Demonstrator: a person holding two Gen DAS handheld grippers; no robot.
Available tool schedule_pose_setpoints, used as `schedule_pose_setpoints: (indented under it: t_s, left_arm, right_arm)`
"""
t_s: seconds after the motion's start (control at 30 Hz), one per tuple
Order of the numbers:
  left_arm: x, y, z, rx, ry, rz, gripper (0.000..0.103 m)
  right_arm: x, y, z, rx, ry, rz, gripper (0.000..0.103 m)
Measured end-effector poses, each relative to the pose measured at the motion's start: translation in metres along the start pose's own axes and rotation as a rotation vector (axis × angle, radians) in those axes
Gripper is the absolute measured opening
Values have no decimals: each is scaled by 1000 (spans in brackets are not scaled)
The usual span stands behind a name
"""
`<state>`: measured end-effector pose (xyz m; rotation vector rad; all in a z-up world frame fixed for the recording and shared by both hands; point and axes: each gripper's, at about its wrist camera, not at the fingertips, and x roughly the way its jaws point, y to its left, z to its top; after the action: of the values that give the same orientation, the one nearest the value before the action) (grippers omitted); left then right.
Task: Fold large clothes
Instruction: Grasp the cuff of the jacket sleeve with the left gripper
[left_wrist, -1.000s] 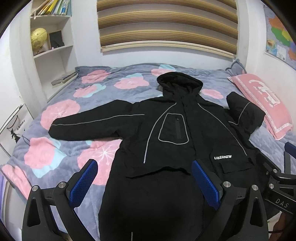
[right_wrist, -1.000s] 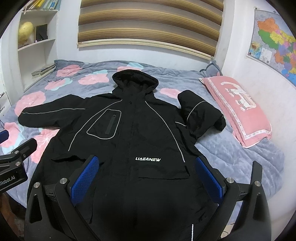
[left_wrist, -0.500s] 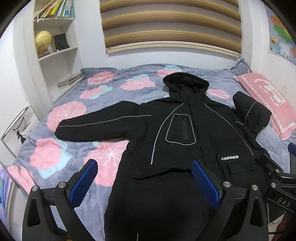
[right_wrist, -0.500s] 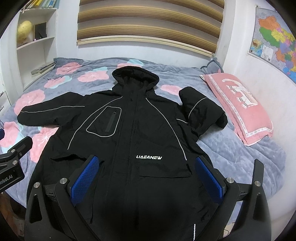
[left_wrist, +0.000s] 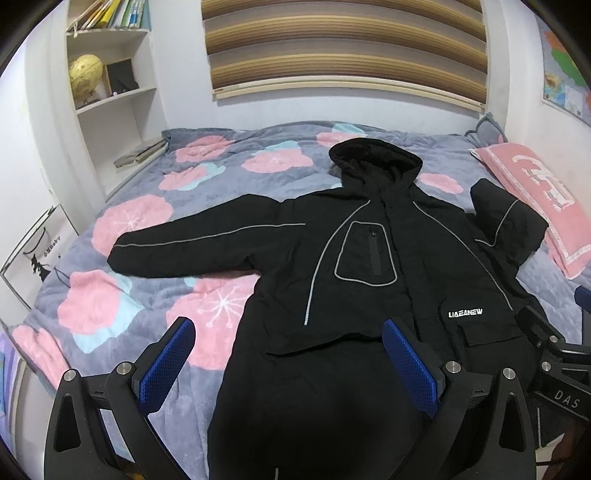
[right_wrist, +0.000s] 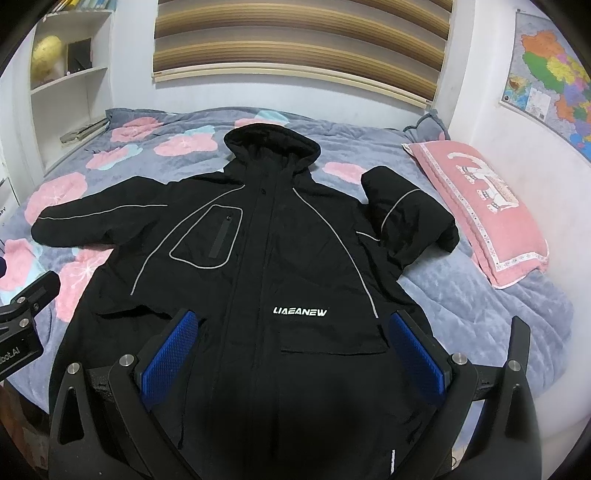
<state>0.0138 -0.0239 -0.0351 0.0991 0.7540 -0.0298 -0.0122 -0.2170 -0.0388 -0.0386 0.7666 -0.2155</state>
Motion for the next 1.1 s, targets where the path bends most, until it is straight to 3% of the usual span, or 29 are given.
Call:
schedule_pose_setpoints:
  t_s: [0.23,0.4,0.6,0.8,0.97,1.1]
  left_arm:
    - [27,13,1,-24,28,18,101]
    - [60,52,4,-76,32,79,101]
    - [104,138,5,-199,5,186,101]
    - [148,247,2,-385,-43,205,101]
    - [194,319,10,-529,-67,169,101]
    - [238,370,18,-636,-61,188,101]
  right_arm:
    - [41,-14,12,13,-19,-27,103]
    - [93,-27,20,-17,-54,-19,103]
    - [169,-48,14,36,-67,35,103]
    - [237,-47,-16,74,45,72,103]
    - [239,-37,-18,26,34,38,103]
    - [245,-38,-19,27,47,42,103]
